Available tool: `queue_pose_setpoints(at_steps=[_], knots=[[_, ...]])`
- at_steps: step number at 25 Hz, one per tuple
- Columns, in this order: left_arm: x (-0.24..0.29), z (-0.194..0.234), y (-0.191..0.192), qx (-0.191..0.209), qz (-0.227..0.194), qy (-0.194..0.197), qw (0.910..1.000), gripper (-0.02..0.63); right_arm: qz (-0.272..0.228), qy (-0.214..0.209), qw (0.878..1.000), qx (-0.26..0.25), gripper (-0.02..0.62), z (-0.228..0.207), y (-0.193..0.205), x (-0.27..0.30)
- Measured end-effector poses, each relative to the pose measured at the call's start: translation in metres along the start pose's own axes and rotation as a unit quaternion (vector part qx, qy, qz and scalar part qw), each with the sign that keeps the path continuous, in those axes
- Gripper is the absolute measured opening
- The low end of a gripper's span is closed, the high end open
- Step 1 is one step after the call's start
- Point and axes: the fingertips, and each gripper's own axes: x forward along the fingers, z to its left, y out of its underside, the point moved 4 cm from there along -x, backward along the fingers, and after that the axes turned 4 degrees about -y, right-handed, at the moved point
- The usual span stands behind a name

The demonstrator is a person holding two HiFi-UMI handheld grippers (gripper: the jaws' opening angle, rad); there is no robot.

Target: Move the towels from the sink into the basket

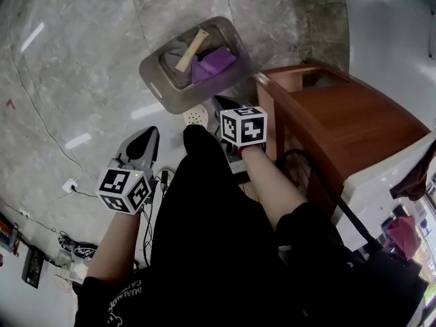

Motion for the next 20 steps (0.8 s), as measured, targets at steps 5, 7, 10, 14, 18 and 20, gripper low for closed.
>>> queue_pose_setpoints(at_steps=[5, 7, 10, 14, 18, 20], knots=[[-0.05, -0.043, -0.057, 0.023, -0.07, 0.017, 0.9971, 0.003, -0.015, -0.038, 0.999, -0.031, 0.002, 0.082, -0.02, -0.066], [-0.072, -0.063, -0.085, 0.034, -0.1, 0.039, 0.9937, 0.003, -0.045, -0.045, 0.996, -0.064, 0.002, 0.116, -0.038, -0.097], [-0.112, -0.094, -0.129, 0.05, -0.142, 0.083, 0.985, 0.003, -0.123, -0.076, 0.987, -0.068, 0.002, 0.163, -0.071, -0.151], [-0.186, -0.144, -0.157, 0.069, -0.197, 0.134, 0.9687, 0.003, -0.218, -0.119, 0.966, -0.072, 0.002, 0.222, -0.087, -0.245], [-0.261, -0.186, -0.194, 0.115, -0.284, 0.205, 0.9297, 0.003, -0.302, -0.111, 0.936, -0.144, 0.003, 0.277, -0.105, -0.335], [-0.292, -0.206, -0.216, 0.155, -0.314, 0.25, 0.9025, 0.003, -0.332, -0.05, 0.919, -0.208, 0.003, 0.303, -0.112, -0.373]])
